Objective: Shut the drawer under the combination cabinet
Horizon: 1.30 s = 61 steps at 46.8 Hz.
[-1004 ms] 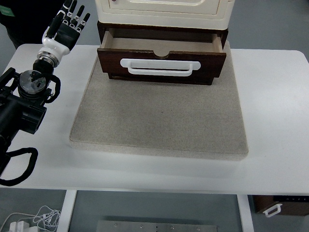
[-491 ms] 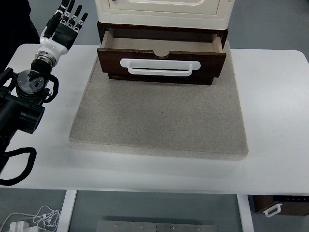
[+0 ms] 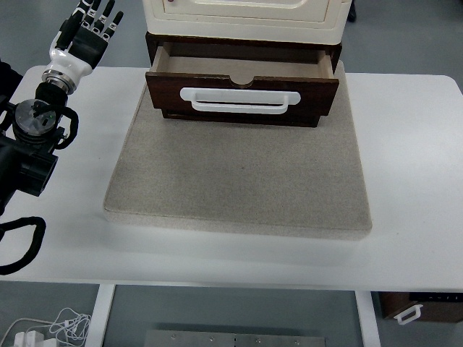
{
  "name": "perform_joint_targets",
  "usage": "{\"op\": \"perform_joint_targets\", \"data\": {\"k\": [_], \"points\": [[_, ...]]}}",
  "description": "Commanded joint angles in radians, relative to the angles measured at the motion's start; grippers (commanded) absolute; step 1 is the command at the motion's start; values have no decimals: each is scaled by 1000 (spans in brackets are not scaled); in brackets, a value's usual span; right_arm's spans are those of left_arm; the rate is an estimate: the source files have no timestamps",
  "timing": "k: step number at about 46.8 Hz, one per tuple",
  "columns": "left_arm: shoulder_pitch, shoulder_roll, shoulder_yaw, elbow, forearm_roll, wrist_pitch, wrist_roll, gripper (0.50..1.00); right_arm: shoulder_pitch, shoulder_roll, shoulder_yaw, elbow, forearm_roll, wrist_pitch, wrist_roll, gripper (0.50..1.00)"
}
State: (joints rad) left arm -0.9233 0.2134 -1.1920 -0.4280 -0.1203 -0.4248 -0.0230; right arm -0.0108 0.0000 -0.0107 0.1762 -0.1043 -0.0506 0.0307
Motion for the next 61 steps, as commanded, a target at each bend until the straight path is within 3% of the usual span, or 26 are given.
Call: {"op": "perform_joint_targets", "data": {"k": [1,8,23,46,61], "points": [[0,1,-1,2,2,-2,0,1000,0,0,0,0,0,0,0,952],[-3,14,-3,2,7,-3,0,1000,0,0,0,0,0,0,0,952],[-81,165,-1,-29,8,-6,-2,1000,0,0,0,0,0,0,0,952],[-75,477,43,-576,44,1,2,1000,0,0,0,0,0,0,0,952],[-75,555,110,-893,254,-5,3,1000,0,0,0,0,0,0,0,952]]}}
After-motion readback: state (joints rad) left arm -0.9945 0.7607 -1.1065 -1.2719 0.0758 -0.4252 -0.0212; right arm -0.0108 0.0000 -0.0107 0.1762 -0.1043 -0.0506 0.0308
